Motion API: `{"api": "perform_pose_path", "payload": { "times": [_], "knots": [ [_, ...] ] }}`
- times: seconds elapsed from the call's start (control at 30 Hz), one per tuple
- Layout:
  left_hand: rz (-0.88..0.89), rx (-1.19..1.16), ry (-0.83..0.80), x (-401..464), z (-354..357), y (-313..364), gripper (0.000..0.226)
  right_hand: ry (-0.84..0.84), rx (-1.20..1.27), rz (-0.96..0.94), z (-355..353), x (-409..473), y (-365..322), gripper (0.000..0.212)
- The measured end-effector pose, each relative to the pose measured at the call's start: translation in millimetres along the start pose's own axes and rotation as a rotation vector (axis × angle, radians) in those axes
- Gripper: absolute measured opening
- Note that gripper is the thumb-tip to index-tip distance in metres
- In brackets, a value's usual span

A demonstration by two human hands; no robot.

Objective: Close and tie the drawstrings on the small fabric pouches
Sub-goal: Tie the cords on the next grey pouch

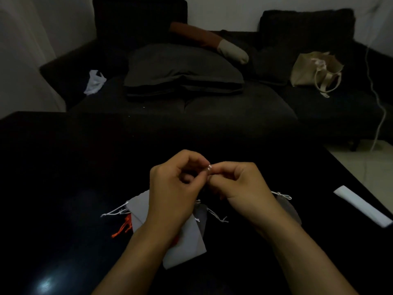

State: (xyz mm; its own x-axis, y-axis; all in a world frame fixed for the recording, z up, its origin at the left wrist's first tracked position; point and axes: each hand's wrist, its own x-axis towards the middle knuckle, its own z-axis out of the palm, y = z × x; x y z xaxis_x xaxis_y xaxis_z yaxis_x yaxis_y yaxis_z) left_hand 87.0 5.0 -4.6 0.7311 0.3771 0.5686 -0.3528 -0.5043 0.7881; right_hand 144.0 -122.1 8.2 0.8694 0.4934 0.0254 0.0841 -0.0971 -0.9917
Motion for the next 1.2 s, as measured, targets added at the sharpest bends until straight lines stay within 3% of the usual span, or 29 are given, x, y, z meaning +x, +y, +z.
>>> {"api": "perform_pose_path", "payload": {
  "times": [0.23,0.53,0.67,0.83,0.93,1.07,1.2],
  "knots": [
    [-0.217,-0.274,-0.099,3.8,-4.0,3.0,0.025,0.158,-0.233,-0.174,-2.0,2.1,5.4,0.015],
    [-0.273,-0.390,-0.125,11.7,-14.2,10.0,0.021,0.254,-0.288,-0.363,6.4,-1.6,3.8,0.014],
    [-0.309,-0.419,-0.106,13.4,-16.9,11.2,0.021,0.208,-0.266,-0.305,8.7,-2.0,4.4,0.016],
    [-0.357,-0.458,-0.140,13.0,-18.3,11.1,0.022,-0.184,0.073,0.014,-12.9,1.3,-2.0,0.005],
    [-0.377,-0.501,-0.183,12.2,-16.4,11.3,0.023,-0.292,0.305,0.170,-20.1,-2.6,-1.8,0.012],
    [-0.387,-0.529,-0.187,12.2,-16.3,12.1,0.023,-0.295,0.448,0.195,-21.0,-2.0,-0.6,0.013],
    [-0.395,-0.522,-0.155,12.6,-16.0,10.8,0.023,-0.140,0.388,0.040,-18.0,1.9,-1.4,0.016]
  ]
}}
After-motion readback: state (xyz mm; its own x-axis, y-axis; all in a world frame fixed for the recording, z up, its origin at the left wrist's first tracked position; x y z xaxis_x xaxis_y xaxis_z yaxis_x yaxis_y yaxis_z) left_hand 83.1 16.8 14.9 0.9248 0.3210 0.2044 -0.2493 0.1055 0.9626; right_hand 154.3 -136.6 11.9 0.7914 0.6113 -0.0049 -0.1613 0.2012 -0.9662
